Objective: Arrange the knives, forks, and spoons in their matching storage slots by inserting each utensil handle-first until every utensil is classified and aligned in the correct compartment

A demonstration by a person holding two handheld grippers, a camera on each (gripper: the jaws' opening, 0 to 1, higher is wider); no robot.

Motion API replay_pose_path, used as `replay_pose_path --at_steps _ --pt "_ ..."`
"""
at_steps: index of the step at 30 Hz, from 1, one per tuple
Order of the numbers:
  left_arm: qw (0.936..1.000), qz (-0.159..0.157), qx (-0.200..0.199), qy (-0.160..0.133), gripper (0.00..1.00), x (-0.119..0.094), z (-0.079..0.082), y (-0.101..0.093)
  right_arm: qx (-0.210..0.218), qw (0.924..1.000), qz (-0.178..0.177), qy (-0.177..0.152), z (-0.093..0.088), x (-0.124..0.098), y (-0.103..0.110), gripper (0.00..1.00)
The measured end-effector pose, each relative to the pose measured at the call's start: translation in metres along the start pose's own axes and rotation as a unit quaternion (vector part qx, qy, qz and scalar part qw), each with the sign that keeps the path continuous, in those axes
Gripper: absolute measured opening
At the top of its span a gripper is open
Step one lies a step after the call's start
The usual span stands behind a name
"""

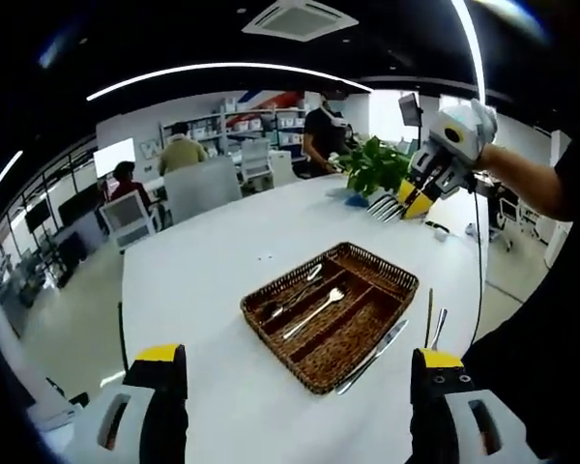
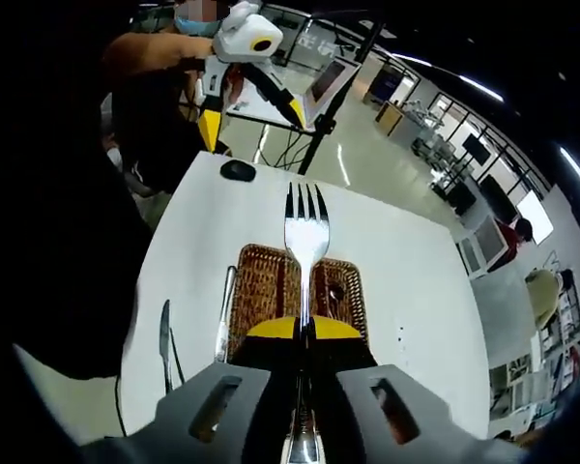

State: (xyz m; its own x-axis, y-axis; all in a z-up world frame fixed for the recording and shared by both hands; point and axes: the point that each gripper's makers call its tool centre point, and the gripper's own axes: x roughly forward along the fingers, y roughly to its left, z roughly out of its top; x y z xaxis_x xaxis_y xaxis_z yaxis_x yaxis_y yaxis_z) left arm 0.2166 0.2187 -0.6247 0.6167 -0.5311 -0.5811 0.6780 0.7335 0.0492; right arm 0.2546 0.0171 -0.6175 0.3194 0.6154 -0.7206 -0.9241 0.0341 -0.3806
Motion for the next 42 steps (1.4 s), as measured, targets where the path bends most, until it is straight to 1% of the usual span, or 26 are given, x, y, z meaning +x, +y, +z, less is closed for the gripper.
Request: replay_pose_path --at_steps 8,11,14,19,23,27,29,30,33,36,38,39,40,41,42 --pt "1.0 0.005 0.0 0.001 1.0 -0.005 -0.007 0.003 -0.012 0.9999 0.004 0.007 0.006 0.006 -0.015 0.0" --pt "0.9999 0.012 0.007 0.001 1.0 -0.006 -0.01 0.004 -0.005 0.9999 0.005 0.008 0.009 0.008 -0.022 0.0" --pt "1.0 0.006 -0.004 -0.003 1.0 -0.007 -0.011 0.002 -0.013 0.9999 0.001 0.006 0.014 0.011 -0.03 0.0" --pt "0.9999 0.014 0.0 -0.005 1.0 -0.007 -0.014 0.004 -0.023 0.9997 -0.003 0.007 0.022 0.012 -0.04 0.0" --pt "0.9999 0.012 -0.002 -0.003 1.0 -0.008 -0.017 0.003 -0.027 0.9996 -0.003 0.009 0.026 0.012 -0.045 0.0" --pt "1.0 0.008 0.003 0.0 1.0 -0.008 -0.02 0.001 -0.031 0.9995 -0.003 0.011 0.026 0.014 -0.047 0.0" --pt "0.9997 0.008 0.025 0.003 1.0 -0.008 -0.021 -0.001 -0.032 0.9994 -0.001 0.011 0.026 0.016 -0.046 0.0" --pt "0.9996 0.008 0.027 0.004 1.0 -0.007 -0.021 -0.002 -0.033 0.9994 -0.001 0.013 0.026 0.017 -0.047 0.0" --pt "0.9998 0.002 0.017 0.004 1.0 -0.006 -0.023 -0.001 -0.033 0.9993 0.001 0.016 0.025 0.021 -0.048 0.0" --pt "0.9988 0.018 0.045 0.005 1.0 -0.005 -0.024 0.006 -0.033 0.9993 0.002 0.017 0.022 0.025 -0.048 0.0" --pt "0.9988 0.024 0.041 0.012 1.0 -0.005 -0.027 0.01 -0.032 0.9993 0.003 0.018 0.02 0.028 -0.049 0.0" --pt "0.9986 0.027 0.043 0.013 0.99 -0.005 -0.028 0.012 -0.032 0.9993 0.003 0.019 0.019 0.03 -0.049 0.0" --pt "0.9982 0.03 0.049 0.017 0.91 -0.006 -0.029 0.014 -0.032 0.9993 0.003 0.02 0.017 0.031 -0.049 0.0" --pt "0.998 0.032 0.052 0.017 0.85 -0.007 -0.029 0.015 -0.031 0.9993 0.004 0.02 0.016 0.033 -0.049 0.0" --pt "0.9981 0.033 0.051 0.014 0.85 -0.007 -0.028 0.015 -0.031 0.9993 0.004 0.021 0.015 0.034 -0.049 0.0"
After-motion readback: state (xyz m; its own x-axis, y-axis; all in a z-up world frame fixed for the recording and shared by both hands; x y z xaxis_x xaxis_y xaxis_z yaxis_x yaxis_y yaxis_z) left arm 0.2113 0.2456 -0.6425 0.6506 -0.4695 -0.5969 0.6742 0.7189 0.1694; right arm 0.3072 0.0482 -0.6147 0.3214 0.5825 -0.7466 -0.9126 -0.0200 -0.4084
